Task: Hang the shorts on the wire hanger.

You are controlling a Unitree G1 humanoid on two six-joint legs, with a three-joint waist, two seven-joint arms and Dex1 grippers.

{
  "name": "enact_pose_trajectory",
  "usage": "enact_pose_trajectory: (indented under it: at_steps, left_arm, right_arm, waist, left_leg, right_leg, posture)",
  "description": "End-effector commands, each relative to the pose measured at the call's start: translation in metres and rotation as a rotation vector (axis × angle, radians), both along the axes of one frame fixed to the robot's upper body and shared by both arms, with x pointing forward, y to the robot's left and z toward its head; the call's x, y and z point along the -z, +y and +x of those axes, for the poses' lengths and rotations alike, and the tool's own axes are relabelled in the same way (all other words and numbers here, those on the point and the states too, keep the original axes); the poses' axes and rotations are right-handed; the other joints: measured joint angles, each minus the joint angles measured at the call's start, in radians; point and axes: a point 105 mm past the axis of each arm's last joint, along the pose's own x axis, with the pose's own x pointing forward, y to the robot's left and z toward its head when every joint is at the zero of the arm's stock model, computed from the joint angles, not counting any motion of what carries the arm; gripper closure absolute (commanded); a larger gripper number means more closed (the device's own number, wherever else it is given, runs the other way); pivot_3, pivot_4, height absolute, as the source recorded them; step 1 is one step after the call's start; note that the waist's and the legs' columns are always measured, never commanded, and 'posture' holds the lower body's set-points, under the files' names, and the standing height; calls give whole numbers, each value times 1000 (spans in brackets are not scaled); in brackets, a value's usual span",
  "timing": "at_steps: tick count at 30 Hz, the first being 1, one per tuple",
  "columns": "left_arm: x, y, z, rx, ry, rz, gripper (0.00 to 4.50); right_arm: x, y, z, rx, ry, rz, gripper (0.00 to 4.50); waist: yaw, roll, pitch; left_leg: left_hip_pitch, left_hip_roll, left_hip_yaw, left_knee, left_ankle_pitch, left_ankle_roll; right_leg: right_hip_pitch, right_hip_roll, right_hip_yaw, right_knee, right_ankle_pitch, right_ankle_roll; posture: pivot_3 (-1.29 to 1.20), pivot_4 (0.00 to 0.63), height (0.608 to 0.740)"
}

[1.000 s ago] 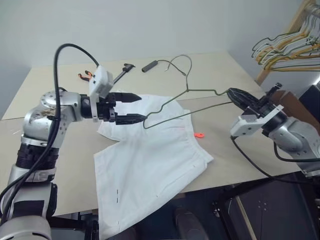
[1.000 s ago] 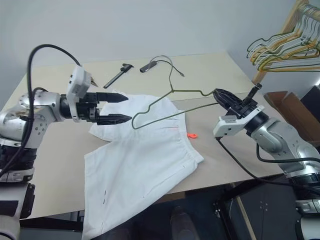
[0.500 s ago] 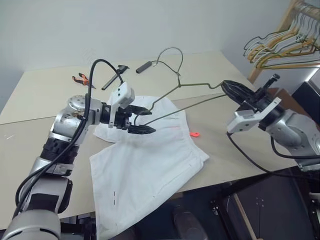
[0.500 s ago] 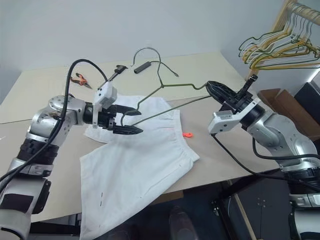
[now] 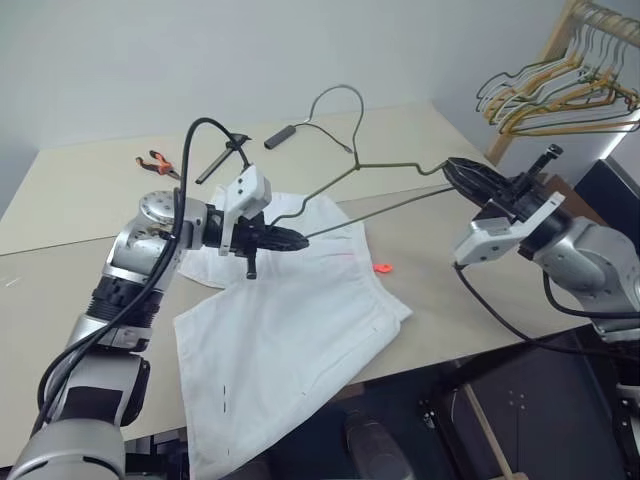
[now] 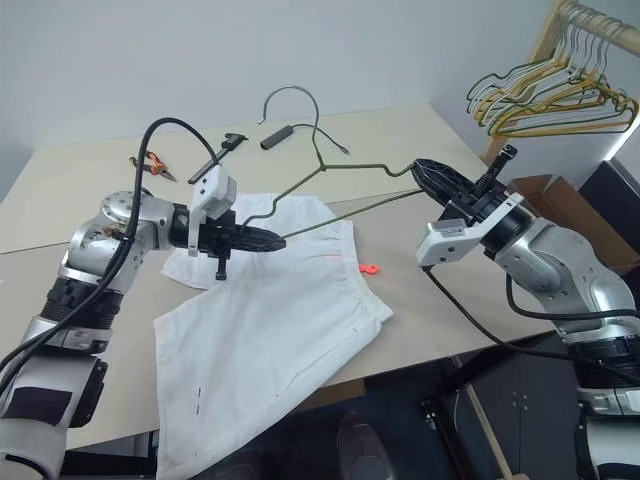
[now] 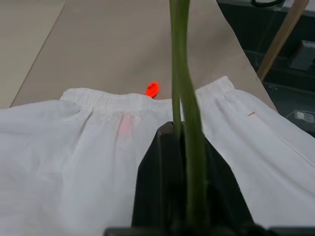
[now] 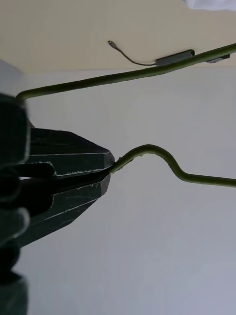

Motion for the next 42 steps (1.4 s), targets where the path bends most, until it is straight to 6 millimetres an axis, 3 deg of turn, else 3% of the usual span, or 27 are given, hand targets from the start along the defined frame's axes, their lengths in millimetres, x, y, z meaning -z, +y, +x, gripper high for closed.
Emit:
enact_pose_trajectory:
  at_steps: [1, 4, 7, 13, 18, 21, 23, 30, 42]
  left_arm:
    - [-11, 1, -1, 1, -32, -16, 4467]
    - [-11, 1, 0, -7, -35, -11, 4467]
    - [-11, 6, 2, -24, -54, 12, 4500]
    - [0, 24, 11, -121, -130, 161, 4500]
    - [2, 32, 12, -138, -177, 225, 4500]
    - [4, 32, 8, -104, -195, 266, 4500]
    - [4, 31, 6, -79, -203, 280, 4500]
    - [1, 24, 1, -24, -217, 296, 4500]
    - [-3, 19, -2, 9, -231, 297, 4500]
  right_arm:
    - [-21, 0, -4, -1, -64, 18, 4500]
    - [-18, 2, -4, -12, -30, -4, 4500]
    - [-10, 5, -8, -50, 17, -46, 3783]
    - [0, 7, -14, -109, 140, -122, 1775]
    - [15, 8, -26, -181, 490, -54, 144]
    - [17, 11, -32, -210, 853, 111, 144]
    - [13, 16, -30, -221, 1007, 168, 144]
    - [16, 28, -6, -52, 1338, 125, 144]
    - [39, 48, 18, 101, 1451, -3, 144]
  waist:
    - [-3, 0, -1]
    - [-4, 0, -3]
    - [-5, 0, -4]
    - [-5, 0, -10]
    - [-1, -1, -21]
    - [1, -1, -23]
    - [-1, 0, -26]
    - [3, 4, -29]
    - [44, 5, -29]
  left_leg:
    - [0, 0, 0, 0, 0, 0]
    - [0, 0, 0, 0, 0, 0]
    - [0, 0, 0, 0, 0, 0]
    - [1, 0, 0, 0, 0, 0]
    - [1, 0, 0, 0, 0, 0]
    - [1, 0, -1, 0, 0, 0]
    - [2, 0, -1, 0, 0, 0]
    - [3, 0, -2, 1, 0, 0]
    - [-2, 0, -4, 1, 0, 0]
  right_leg:
    - [0, 0, 0, 0, 0, 0]
    - [0, 0, 0, 0, 0, 0]
    - [0, 0, 0, 1, 0, 0]
    - [0, 0, 0, 1, 0, 0]
    - [2, 0, 0, 0, 0, 0]
    - [3, -1, -1, 0, 0, 0]
    - [3, 0, -1, 1, 0, 0]
    - [2, 0, -2, 1, 0, 0]
    - [-2, -1, -5, 1, -1, 0]
  posture:
    - [-214, 45, 740]
    - [-214, 45, 740]
    - [-199, 41, 740]
    - [-179, 29, 740]
    - [-166, 24, 740]
    - [-164, 24, 740]
    - [-163, 25, 740]
    - [-153, 30, 740]
    - [-133, 37, 740]
